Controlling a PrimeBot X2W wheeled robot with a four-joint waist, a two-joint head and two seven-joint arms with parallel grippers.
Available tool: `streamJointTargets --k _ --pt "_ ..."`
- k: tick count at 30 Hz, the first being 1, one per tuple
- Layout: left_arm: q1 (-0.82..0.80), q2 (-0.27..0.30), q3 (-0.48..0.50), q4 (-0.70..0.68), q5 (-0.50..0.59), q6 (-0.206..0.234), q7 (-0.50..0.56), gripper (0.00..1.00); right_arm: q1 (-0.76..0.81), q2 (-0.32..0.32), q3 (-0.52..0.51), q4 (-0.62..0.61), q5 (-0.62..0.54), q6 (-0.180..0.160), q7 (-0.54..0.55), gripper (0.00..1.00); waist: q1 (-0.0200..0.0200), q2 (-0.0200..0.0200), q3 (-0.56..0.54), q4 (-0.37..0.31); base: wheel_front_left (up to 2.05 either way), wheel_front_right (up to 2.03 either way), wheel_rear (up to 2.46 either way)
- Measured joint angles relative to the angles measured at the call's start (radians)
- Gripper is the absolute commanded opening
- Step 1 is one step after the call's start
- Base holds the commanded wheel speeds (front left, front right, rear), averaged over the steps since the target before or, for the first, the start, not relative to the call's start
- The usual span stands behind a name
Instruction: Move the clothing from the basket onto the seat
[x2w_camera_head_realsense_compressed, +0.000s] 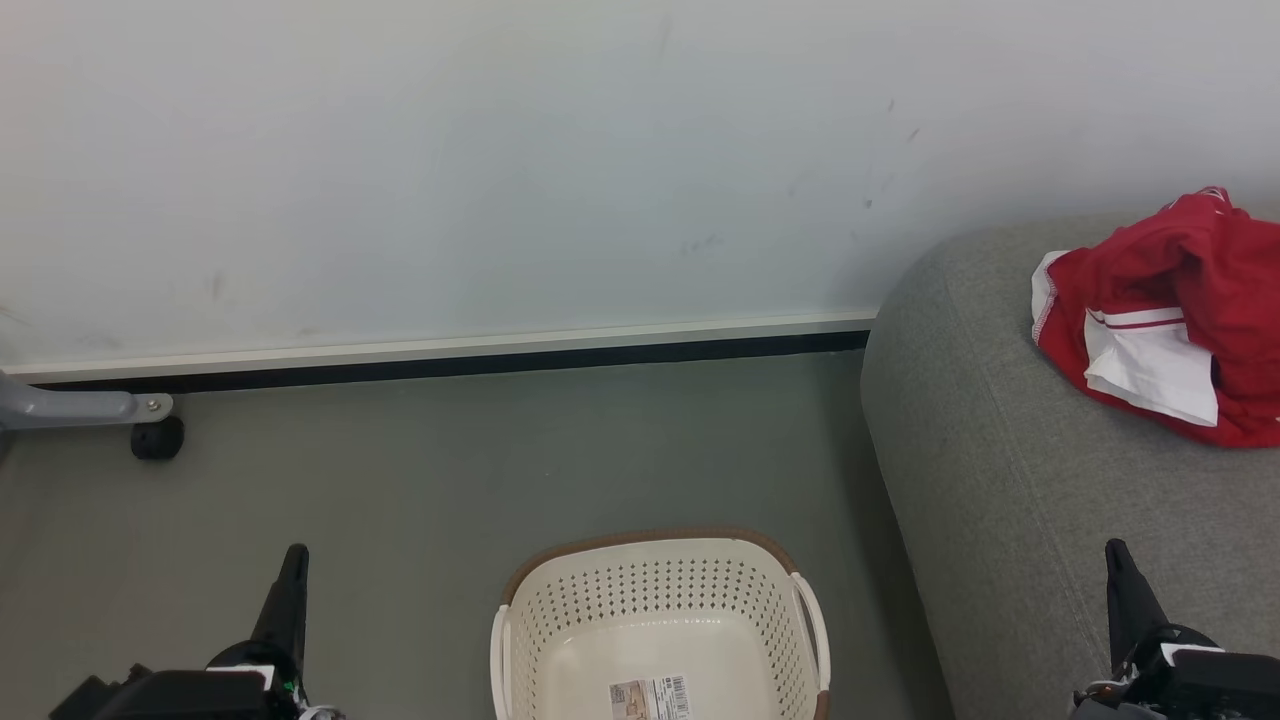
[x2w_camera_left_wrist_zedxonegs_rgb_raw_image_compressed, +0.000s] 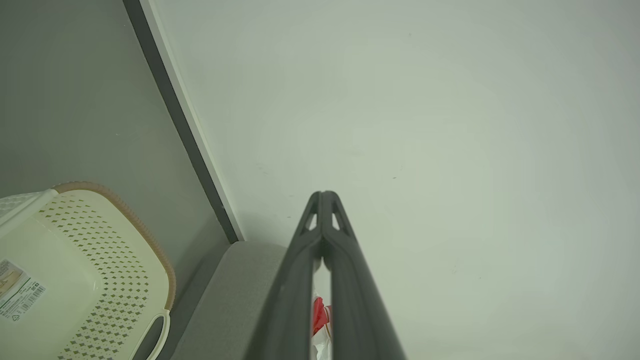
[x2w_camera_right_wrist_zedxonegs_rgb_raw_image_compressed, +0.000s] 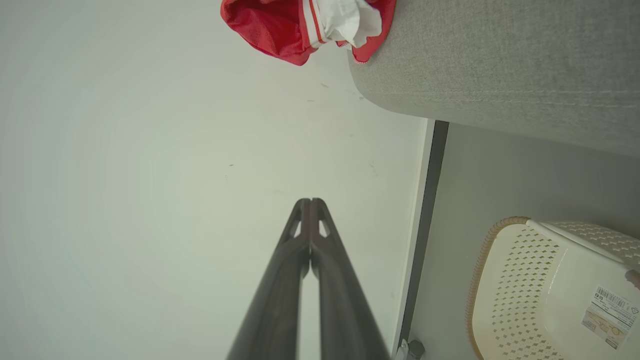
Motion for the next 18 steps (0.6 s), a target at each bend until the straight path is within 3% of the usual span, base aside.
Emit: streamJointTargets --k 18 --pt "0.0 0.0 0.0 0.0 0.0 0.0 0.0 0.0 0.0 0.0 0.0 0.0 0.0 0.0 0.0 0.0 0.0 0.0 0.0 0.0 0.0 0.0 0.0"
